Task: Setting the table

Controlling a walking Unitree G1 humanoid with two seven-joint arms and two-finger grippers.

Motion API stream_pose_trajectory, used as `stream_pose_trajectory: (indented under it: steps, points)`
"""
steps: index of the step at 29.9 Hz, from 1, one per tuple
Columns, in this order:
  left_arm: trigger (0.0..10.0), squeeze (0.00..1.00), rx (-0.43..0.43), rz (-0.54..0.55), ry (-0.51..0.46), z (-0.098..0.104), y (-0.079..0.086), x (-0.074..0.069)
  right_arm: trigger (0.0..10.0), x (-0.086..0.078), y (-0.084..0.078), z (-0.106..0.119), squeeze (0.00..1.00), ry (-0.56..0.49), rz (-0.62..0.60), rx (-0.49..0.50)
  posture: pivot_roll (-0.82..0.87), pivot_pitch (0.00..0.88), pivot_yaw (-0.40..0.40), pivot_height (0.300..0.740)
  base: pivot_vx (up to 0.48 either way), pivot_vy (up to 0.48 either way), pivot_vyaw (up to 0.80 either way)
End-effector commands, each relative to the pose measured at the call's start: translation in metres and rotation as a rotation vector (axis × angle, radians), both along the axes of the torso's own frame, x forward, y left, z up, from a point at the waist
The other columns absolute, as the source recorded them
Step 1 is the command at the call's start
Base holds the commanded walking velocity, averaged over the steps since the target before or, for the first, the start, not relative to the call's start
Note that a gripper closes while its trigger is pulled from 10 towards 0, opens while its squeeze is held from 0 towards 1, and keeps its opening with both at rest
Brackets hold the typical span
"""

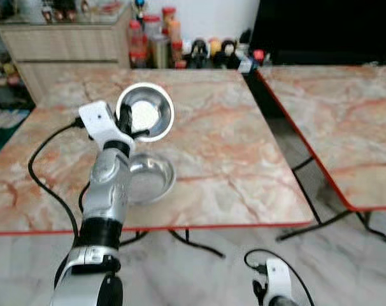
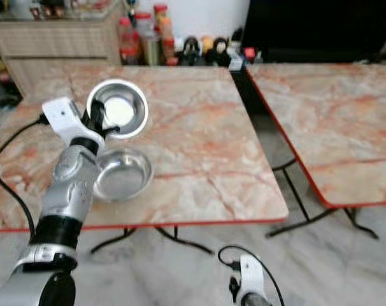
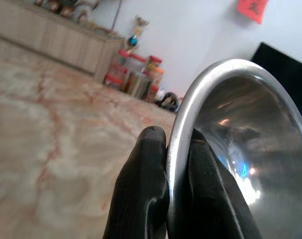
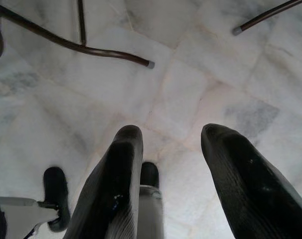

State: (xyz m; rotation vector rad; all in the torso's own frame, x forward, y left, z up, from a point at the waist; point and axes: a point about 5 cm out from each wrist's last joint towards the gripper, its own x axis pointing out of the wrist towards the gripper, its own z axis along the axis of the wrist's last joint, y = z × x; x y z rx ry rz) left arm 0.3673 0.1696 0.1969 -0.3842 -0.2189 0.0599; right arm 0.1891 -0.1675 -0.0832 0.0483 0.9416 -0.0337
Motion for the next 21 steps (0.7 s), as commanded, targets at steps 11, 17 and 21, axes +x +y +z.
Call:
stream_pose_trajectory:
  steps: [11, 17, 21]
  points:
    - [10.0, 0.0, -0.022, -0.052, 0.308, -0.039, -0.016, 0.004, 10.0, 0.0, 0.002, 0.0, 0.0, 0.012, 0.002, 0.003, 0.02, 0.0, -0.04, 0.74, 0.0, 0.0, 0.0]
    - [10.0, 0.0, -0.006, -0.059, 0.445, -0.058, -0.019, 0.001, 10.0, -0.002, 0.002, -0.001, 0.0, 0.017, 0.001, 0.005, 0.02, 0.0, -0.038, 0.74, 0.0, 0.0, 0.0]
    - [10.0, 0.0, -0.04, -0.021, 0.425, -0.052, -0.017, 0.003, 10.0, -0.002, 0.002, -0.001, 0.0, 0.018, 0.003, 0.007, 0.03, 0.0, -0.04, 0.74, 0.0, 0.0, 0.0]
